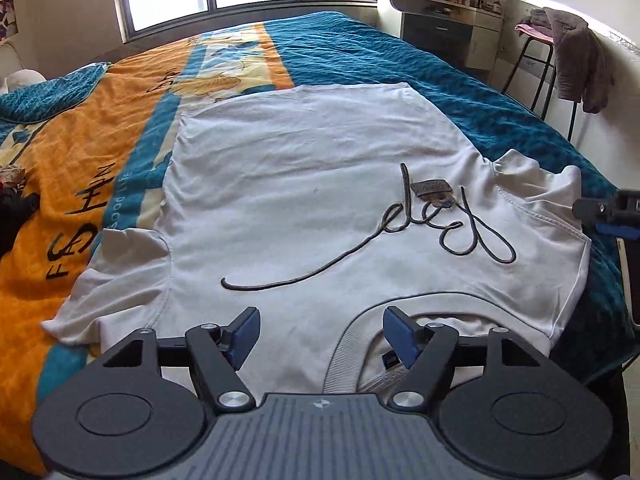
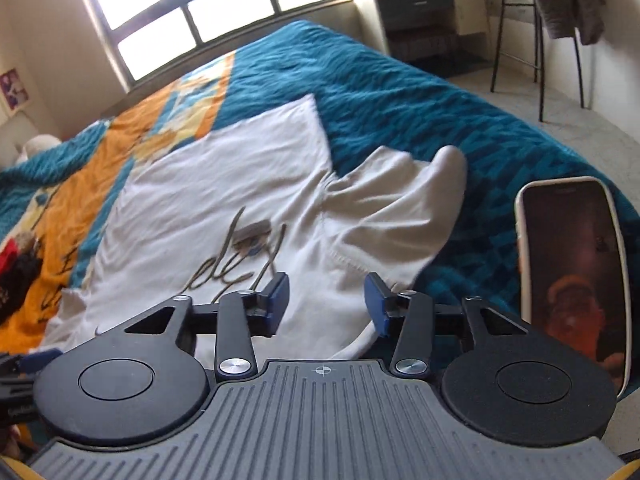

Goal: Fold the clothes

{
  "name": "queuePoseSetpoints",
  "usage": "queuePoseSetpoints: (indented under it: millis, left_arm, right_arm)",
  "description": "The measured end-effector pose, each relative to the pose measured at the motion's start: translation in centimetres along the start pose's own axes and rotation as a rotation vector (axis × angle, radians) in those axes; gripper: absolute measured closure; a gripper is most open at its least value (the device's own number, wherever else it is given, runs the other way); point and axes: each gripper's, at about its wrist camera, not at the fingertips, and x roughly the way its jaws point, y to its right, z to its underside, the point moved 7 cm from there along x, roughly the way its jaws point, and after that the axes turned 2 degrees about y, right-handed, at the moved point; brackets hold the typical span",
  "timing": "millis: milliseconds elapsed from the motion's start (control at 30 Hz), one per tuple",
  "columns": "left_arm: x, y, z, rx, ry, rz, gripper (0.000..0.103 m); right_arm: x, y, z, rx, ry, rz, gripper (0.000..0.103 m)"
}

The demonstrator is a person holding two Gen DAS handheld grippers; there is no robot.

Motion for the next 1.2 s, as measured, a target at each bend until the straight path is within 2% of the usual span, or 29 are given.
queuePoseSetpoints:
  millis: [133,200,433,500,600,633,667,700,733,833,1200]
  left_arm:
    - [0.9,1.1,0.2,0.008,-0.025,0.025,0.034]
    - [1.1,1.2,0.4,0.004,-0.033,0.023,0.034]
    - [1.6,0.3,0.8,-0.024,-0.058,0.012,0.034]
    - [1.6,0.2,1.0,-0.027,-0.061,0.015,0.034]
    - [1.6,0.1,1.1,-0.035,-0.061,0.019,0.034]
    - [1.5,0.0,1.1,-0.039,-0.059,0.02,0.034]
    - [1.4,0.0,1.1,-0.041,-0.055,0.022,0.034]
    - [1.3,-0.1,1.1,-0.041,-0.05,0.025,0.034]
    - [1.1,-0.1,1.1,-0.042,-0.045,0.026,0.034]
    - [0.6,-0.4,1.3,-0.045,-0.033,0.029,0.033]
    - [0.0,-3.0,2.6,-0.125,-0.029,0.015,0.033]
  right_arm:
    - [1.4,3.8,-3.1,0.082,0.054,0.097,0.046]
    - [2.7,5.3,-4.0,0.146,0.041,0.127,0.046]
    - [7.7,7.7,-5.6,0.193,-0.004,0.238,0.046]
    - [8.2,7.9,-5.6,0.221,-0.019,0.214,0.046]
    - [8.9,8.2,-5.5,0.261,-0.04,0.171,0.06]
    - [9.2,8.3,-5.5,0.275,-0.047,0.156,0.073]
    - [9.4,8.4,-5.5,0.288,-0.054,0.142,0.081]
    - [9.6,8.5,-5.5,0.302,-0.062,0.127,0.098]
    - [9.6,8.4,-5.6,0.289,-0.054,0.132,0.099]
    - [8.8,7.1,-6.1,0.188,-0.002,0.165,0.099]
    - [4.8,-3.9,0.0,-0.479,0.036,0.055,0.099]
